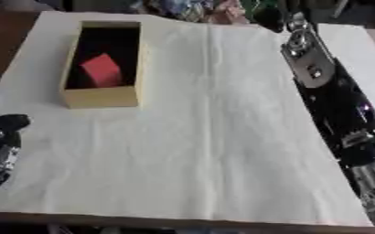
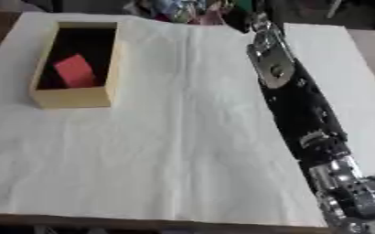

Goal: Pick up objects on the table and place them in the box.

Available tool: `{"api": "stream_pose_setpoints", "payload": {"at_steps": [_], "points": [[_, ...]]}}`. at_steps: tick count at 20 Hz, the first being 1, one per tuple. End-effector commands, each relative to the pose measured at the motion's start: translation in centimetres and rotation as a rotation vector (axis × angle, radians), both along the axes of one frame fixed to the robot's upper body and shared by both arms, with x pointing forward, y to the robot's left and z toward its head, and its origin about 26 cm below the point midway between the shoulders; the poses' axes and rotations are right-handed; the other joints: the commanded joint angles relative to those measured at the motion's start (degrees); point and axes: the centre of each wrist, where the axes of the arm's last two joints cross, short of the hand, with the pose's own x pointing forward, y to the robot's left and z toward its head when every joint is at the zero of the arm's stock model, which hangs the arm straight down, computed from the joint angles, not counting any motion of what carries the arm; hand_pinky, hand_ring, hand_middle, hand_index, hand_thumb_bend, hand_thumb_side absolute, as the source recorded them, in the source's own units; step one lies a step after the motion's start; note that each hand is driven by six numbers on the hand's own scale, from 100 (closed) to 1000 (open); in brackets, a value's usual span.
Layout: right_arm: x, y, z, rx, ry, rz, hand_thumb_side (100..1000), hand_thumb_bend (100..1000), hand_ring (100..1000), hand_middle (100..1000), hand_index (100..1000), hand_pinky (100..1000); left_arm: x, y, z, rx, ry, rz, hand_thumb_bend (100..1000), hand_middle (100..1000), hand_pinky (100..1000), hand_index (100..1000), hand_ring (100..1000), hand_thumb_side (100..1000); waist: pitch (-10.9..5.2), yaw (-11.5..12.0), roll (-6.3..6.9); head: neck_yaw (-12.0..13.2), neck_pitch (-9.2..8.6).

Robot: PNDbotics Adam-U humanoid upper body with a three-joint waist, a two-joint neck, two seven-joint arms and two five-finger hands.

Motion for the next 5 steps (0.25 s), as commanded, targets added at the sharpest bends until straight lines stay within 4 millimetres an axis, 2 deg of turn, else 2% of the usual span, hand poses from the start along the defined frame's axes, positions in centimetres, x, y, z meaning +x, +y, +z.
{"api": "stream_pose_setpoints", "payload": {"at_steps": [1, 5], "points": [[-0.15, -1.49, 1.20, 0.013, -0.038, -0.037, 107, 100, 1000, 897, 1000, 797, -0.06, 0.50, 0.83, 0.017, -0.029, 0.007, 100, 732, 1000, 757, 831, 304, -0.75, -0.1, 0.34, -0.1, 0.05], [-0.37, -2.10, 0.71, 0.039, -0.038, -0.057, 116, 100, 1000, 896, 1000, 793, -0.11, 0.50, 0.73, 0.016, -0.025, 0.008, 100, 732, 1000, 757, 831, 306, -0.76, -0.3, 0.54, -0.3, -0.04]]}}
